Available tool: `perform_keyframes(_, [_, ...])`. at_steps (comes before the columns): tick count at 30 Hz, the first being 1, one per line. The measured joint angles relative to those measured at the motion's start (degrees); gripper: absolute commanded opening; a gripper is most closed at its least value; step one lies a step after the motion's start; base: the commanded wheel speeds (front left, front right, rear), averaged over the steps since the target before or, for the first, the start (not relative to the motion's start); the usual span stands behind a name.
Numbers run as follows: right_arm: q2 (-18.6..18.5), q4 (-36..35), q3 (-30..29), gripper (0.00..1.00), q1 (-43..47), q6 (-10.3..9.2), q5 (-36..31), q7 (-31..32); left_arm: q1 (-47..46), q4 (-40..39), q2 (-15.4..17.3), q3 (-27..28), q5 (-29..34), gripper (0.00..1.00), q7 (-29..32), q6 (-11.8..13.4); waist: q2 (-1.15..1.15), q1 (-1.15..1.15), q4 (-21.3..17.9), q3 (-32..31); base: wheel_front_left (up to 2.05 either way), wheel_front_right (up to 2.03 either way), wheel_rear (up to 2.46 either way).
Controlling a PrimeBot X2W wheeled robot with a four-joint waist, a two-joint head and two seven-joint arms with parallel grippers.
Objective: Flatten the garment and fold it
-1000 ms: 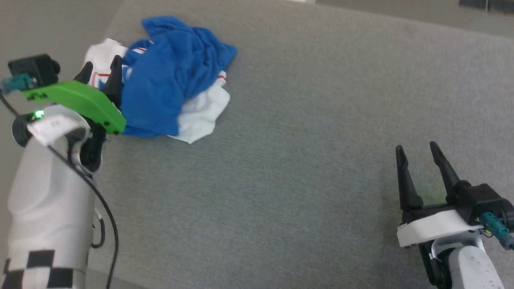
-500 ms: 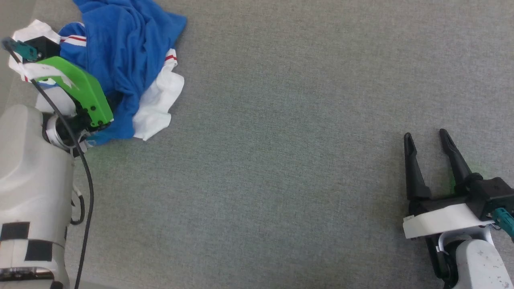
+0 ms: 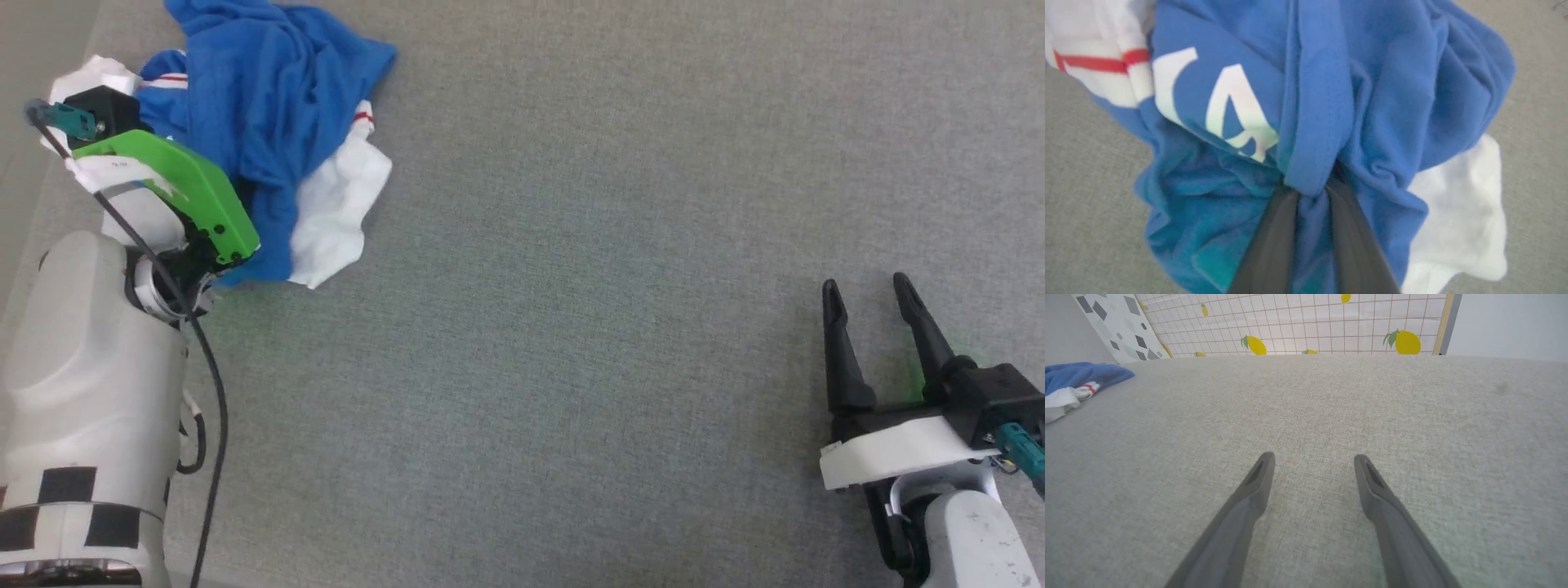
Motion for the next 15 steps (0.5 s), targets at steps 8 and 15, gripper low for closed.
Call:
perform_keyframes(8, [-0.02, 3.82, 1.32, 1.00, 0.88, 0.00, 2.21, -0.53, -1.10, -4.15, 0.86, 1.31, 0.70, 0.00, -10.16, -1.01, 0.00, 0.00, 0.52, -5.77, 0.00, 0.00, 0.00])
perform_keyframes(15, [-0.03, 6.50, 1.98, 1.00, 2.16, 0.00, 4.27, -1.10, -4.38, -9.34, 2.63, 1.59, 1.07, 0.00, -13.72, -2.01, 0.00, 0.00, 0.18, -11.21, 0.00, 0.00, 0.00])
